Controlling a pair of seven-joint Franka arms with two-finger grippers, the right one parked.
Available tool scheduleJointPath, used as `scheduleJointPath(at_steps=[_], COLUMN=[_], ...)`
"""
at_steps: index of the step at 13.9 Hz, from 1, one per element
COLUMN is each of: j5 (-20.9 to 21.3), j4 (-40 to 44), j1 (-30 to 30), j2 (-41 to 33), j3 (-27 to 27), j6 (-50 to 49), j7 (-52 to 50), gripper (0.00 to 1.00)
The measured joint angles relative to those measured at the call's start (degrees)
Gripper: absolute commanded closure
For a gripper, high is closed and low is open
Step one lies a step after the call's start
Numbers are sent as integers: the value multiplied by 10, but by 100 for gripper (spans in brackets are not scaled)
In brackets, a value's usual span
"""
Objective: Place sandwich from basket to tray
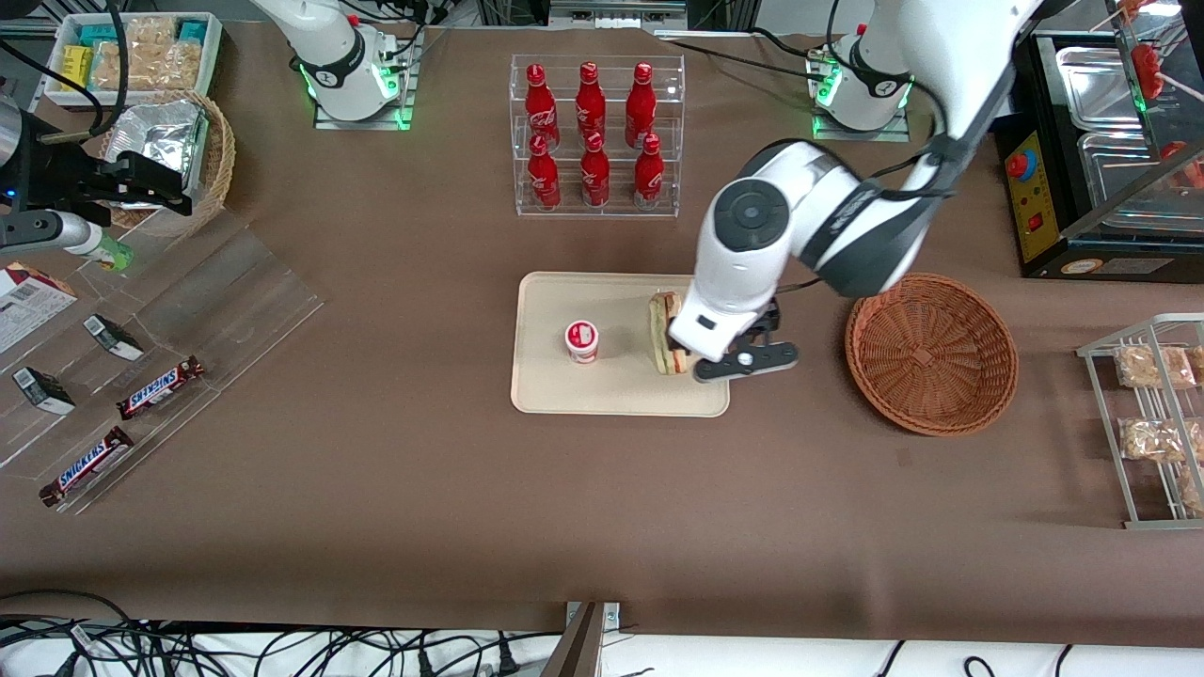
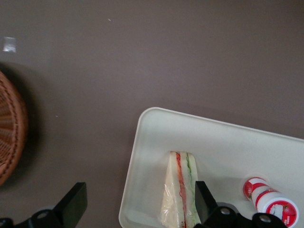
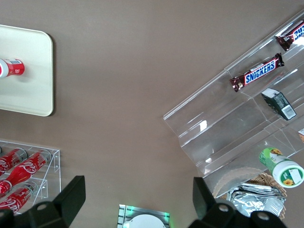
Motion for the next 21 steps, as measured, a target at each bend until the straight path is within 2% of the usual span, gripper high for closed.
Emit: scheduleJointPath(at_steps=[2,5,9,13,17,21], j5=[-6,-40,-70,-109,-181,-215], j4=[19,24,24,23,14,-2], j1=[27,70,97,138,147,139], j2=[-29,-81,-119,-131,-173,-216], j3=[0,-1,-1,5,101,177], j6=[-39,-65,-94,-116,-127,-158], j7=[-3,-3,3,92,248,384], gripper=[0,0,0,0,0,0])
